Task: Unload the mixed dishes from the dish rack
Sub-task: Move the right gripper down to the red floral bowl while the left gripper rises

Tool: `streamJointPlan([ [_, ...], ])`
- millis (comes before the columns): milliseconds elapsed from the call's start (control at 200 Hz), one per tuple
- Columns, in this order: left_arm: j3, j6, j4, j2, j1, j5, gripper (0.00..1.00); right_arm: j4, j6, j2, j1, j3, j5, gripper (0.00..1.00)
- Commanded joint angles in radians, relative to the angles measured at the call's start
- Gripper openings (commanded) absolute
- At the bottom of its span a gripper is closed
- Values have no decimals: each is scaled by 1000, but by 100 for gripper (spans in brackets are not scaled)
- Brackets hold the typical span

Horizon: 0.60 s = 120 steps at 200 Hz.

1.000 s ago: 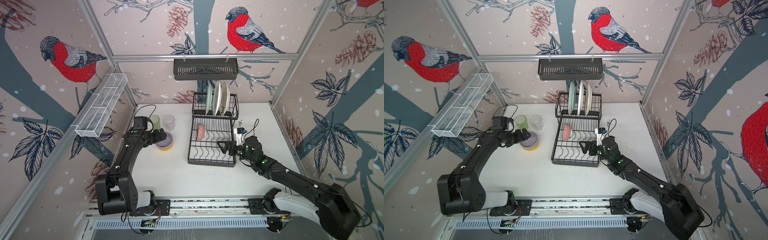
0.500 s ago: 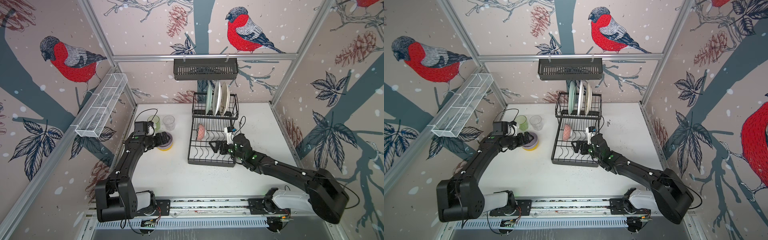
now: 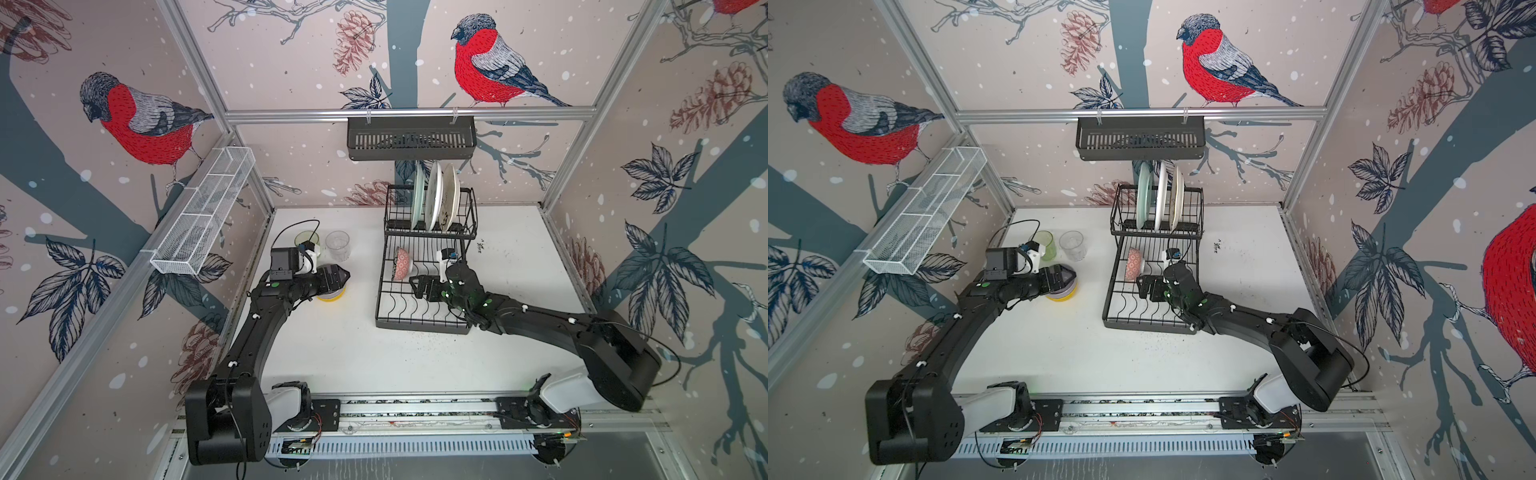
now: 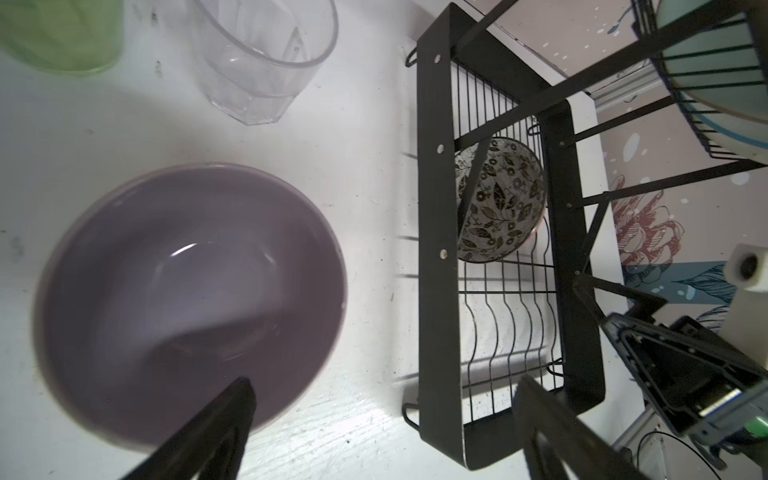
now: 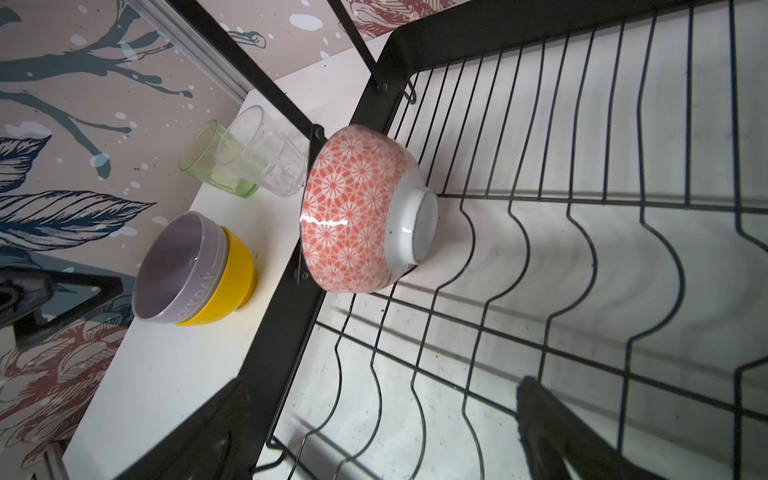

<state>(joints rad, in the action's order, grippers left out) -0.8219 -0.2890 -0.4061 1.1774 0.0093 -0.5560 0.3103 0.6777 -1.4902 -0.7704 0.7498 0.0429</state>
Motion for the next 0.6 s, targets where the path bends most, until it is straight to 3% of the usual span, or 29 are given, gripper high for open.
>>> streamJointPlan([
  [0, 19, -38, 65, -15, -50, -4, 97, 18, -30, -35, -15, 32, 46, 100],
  [595, 41, -49, 96, 9, -86, -13, 97, -22, -119, -274, -61, 252, 113, 98],
])
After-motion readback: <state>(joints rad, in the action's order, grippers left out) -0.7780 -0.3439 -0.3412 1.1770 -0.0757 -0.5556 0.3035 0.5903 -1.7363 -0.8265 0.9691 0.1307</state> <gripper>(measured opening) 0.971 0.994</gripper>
